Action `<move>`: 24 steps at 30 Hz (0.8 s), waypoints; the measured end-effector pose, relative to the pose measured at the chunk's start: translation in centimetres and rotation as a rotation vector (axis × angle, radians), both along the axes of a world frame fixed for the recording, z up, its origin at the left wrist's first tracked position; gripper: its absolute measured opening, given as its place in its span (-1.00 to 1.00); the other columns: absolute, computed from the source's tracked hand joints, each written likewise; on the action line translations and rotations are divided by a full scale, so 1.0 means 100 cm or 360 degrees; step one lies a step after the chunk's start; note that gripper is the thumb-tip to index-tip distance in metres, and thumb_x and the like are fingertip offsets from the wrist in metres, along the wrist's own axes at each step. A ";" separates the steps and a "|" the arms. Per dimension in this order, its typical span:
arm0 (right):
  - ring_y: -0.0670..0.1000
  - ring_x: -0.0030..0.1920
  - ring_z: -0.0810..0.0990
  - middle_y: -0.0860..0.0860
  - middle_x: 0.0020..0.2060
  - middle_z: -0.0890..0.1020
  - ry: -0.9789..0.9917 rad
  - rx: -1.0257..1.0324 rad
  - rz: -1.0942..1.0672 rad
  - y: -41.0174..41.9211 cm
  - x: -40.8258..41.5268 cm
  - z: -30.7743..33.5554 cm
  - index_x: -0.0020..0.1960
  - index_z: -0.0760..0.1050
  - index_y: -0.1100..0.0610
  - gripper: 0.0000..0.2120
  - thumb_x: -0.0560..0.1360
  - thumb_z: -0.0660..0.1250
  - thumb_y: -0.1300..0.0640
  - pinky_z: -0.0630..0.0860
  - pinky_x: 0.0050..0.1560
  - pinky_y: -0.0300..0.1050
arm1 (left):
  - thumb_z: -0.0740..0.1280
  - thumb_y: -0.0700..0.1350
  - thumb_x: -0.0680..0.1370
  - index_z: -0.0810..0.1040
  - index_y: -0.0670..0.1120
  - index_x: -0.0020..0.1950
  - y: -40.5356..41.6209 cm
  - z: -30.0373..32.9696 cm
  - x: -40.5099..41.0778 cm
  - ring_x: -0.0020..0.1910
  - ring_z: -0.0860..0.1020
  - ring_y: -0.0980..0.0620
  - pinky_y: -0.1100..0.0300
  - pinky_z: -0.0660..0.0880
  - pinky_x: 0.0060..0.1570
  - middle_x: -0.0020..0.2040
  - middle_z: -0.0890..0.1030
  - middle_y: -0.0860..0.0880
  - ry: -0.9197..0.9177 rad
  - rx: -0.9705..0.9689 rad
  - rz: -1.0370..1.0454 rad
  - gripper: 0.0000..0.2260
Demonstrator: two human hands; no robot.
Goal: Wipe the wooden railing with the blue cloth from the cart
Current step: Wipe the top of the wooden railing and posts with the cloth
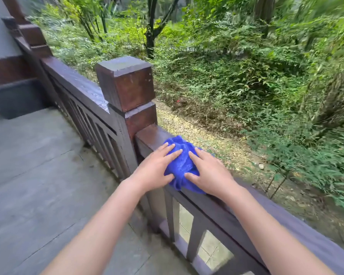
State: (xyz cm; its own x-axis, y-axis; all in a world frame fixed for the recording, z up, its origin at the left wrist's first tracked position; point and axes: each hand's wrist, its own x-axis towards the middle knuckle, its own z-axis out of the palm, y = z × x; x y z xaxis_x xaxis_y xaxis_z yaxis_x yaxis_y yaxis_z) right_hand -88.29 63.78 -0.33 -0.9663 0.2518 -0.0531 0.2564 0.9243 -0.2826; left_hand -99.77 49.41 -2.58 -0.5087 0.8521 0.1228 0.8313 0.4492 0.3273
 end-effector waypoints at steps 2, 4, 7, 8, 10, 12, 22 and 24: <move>0.09 0.45 0.23 0.12 0.46 0.27 0.0089 0.0068 -0.0018 -0.003 0.001 0.000 0.41 0.23 0.13 -0.43 0.48 0.24 -0.08 0.21 0.41 0.01 | 0.35 -0.11 0.44 0.23 -0.01 0.44 -0.002 0.001 0.004 0.51 0.08 0.01 0.13 0.05 0.49 0.51 0.20 -0.08 0.0037 0.0026 0.0053 -0.41; 0.11 0.35 0.36 0.12 0.34 0.43 0.0173 0.0128 -0.0034 -0.009 0.004 -0.001 0.32 0.36 0.13 -0.54 0.47 0.23 -0.02 0.33 0.30 0.00 | 0.35 -0.14 0.46 0.30 -0.04 0.41 -0.004 0.001 0.011 0.49 0.15 0.00 0.17 0.08 0.47 0.47 0.28 -0.08 0.0101 0.0056 0.0100 -0.47; 0.13 0.20 0.46 0.08 0.13 0.55 0.0303 0.0198 -0.0010 -0.017 0.008 -0.004 0.15 0.45 0.14 -0.70 0.45 0.21 0.08 0.43 0.09 -0.02 | 0.33 -0.18 0.46 0.38 -0.06 0.37 -0.011 -0.002 0.024 0.44 0.24 -0.01 0.16 0.19 0.42 0.42 0.37 -0.07 0.0151 0.0121 0.0186 -0.53; 0.12 0.15 0.48 0.06 0.06 0.56 0.0339 0.0207 0.0018 -0.019 0.008 -0.005 0.10 0.46 0.14 -0.75 0.44 0.21 0.10 0.45 0.02 -0.03 | 0.33 -0.20 0.46 0.40 -0.06 0.35 -0.015 -0.002 0.028 0.42 0.28 -0.01 0.12 0.26 0.39 0.40 0.40 -0.07 0.0155 0.0146 0.0218 -0.54; 0.12 0.11 0.50 0.04 0.01 0.58 0.0402 0.0183 0.0091 -0.023 0.006 -0.006 0.04 0.48 0.13 -0.79 0.43 0.21 0.12 0.47 -0.04 -0.03 | 0.34 -0.21 0.44 0.48 -0.06 0.28 -0.024 0.002 0.034 0.34 0.39 -0.03 0.01 0.41 0.27 0.32 0.49 -0.07 0.0162 0.0192 0.0277 -0.60; 0.11 0.12 0.50 0.02 0.02 0.61 0.0448 0.0098 0.0162 -0.028 0.002 -0.006 0.05 0.51 0.10 -0.77 0.42 0.22 0.13 0.52 -0.05 -0.01 | 0.35 -0.20 0.42 0.56 -0.08 0.14 -0.036 0.006 0.036 0.19 0.50 -0.06 -0.06 0.52 0.08 0.16 0.60 -0.07 0.0152 0.0251 0.0320 -0.70; 0.07 -0.09 0.61 0.03 -0.20 0.69 0.0353 -0.0566 0.0348 -0.080 -0.059 0.024 -0.10 0.62 0.01 -0.81 0.34 0.29 0.15 0.55 -0.13 -0.04 | 0.39 -0.21 0.32 0.60 -0.07 0.01 -0.116 0.038 -0.002 -0.07 0.55 0.07 0.41 0.35 -0.09 -0.06 0.65 -0.02 -0.0168 0.0276 0.0635 -0.73; 0.01 -0.16 0.59 0.00 -0.27 0.68 0.0332 -0.0597 0.0401 -0.095 -0.077 0.029 -0.12 0.63 0.02 -0.82 0.34 0.29 0.16 0.49 -0.19 -0.12 | 0.40 -0.20 0.32 0.60 -0.04 -0.02 -0.134 0.045 -0.015 -0.14 0.49 0.17 0.52 0.32 -0.16 -0.12 0.63 0.04 -0.0204 0.0264 0.0660 -0.75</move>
